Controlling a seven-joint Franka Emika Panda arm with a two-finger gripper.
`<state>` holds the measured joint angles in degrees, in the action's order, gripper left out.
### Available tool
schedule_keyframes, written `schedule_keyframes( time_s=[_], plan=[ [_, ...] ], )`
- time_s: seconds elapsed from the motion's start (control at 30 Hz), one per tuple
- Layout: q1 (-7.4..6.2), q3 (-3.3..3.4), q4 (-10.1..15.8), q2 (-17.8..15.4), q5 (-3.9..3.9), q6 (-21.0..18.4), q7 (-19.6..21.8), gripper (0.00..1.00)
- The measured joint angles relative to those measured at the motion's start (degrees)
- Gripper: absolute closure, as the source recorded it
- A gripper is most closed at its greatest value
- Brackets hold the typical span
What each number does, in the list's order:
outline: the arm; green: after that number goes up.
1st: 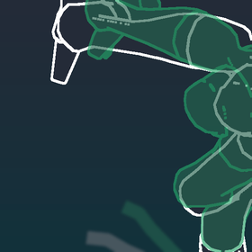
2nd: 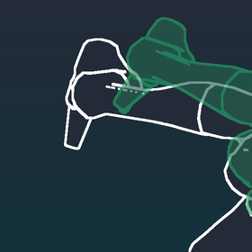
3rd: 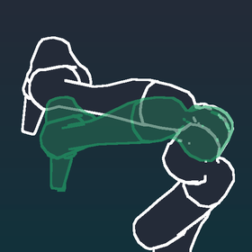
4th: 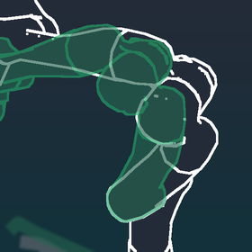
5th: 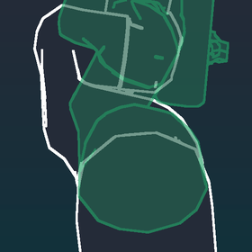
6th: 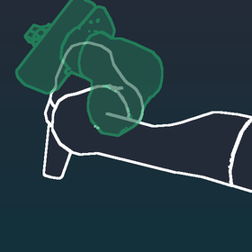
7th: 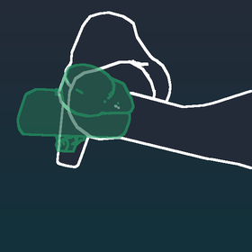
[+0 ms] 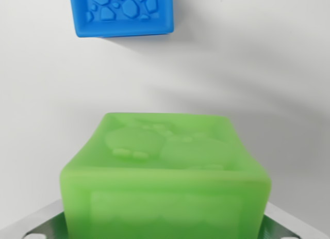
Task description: Stack cube
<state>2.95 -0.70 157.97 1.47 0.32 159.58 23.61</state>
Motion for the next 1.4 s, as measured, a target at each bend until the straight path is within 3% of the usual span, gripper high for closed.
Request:
schedule_keyframes(
  time_s=[0.43,1.4],
  plan=[
    [-0.16,-0.01,-0.04,-6.81,-0.15,-6.48,-0.12,1.00],
    [-3.12,-1.50,-8.40,1.49,-0.17,-6.85,1.75,1.00]
  ],
)
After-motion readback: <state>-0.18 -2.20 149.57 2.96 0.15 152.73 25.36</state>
